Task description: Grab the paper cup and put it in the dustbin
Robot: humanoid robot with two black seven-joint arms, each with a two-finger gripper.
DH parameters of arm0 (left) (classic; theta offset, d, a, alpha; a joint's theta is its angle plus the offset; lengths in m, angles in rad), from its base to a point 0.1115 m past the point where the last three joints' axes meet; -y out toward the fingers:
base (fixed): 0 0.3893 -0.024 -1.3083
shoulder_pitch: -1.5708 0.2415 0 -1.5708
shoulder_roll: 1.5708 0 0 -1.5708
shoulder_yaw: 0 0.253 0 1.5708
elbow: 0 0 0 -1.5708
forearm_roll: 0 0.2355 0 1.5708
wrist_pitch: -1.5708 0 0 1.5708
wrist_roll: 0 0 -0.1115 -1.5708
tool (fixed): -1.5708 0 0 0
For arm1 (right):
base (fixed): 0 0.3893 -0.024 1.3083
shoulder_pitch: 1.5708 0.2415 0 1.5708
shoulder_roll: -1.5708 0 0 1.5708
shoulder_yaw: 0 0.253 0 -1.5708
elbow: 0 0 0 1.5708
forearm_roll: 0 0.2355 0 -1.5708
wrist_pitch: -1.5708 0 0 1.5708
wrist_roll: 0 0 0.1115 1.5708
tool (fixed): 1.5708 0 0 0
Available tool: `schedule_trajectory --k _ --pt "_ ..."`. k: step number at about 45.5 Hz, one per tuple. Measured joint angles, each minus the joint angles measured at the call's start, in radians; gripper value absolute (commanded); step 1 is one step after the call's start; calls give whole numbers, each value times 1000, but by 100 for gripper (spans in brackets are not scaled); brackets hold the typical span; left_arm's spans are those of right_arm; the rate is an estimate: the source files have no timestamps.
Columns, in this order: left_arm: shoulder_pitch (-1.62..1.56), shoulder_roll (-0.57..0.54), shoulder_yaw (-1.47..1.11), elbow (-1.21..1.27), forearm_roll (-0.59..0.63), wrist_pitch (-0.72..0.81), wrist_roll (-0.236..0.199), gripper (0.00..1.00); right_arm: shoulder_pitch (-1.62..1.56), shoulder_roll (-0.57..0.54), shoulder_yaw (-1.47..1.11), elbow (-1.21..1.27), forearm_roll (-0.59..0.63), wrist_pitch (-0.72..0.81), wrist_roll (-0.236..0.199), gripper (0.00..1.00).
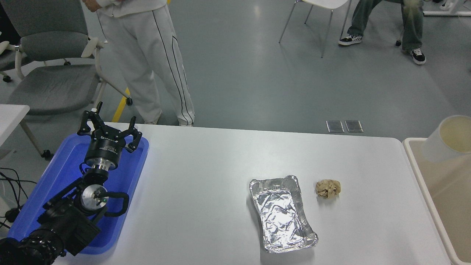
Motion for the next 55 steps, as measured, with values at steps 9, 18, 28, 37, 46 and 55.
schedule_trajectory --k 9,18,28,37,46,55 --pt "0 0 0 0 0 0 0 100 -79 -47 -20 -64 9 -8 0 0" --pt "0 0 0 0 0 0 0 100 -167 -101 -21 -96 23 -151 0 0" --pt "1 0 0 0 0 0 0 100 -329 -125 17 -138 89 -362 1 0" --pt "1 0 0 0 0 0 0 100 -508 -138 140 -221 119 -447 1 0" --pt "1 0 1 0 0 0 0 100 -706 -149 290 -347 131 -486 1 0" --pt "1 0 1 0 0 0 -1 100 -906 -142 435 -483 135 -502 1 0"
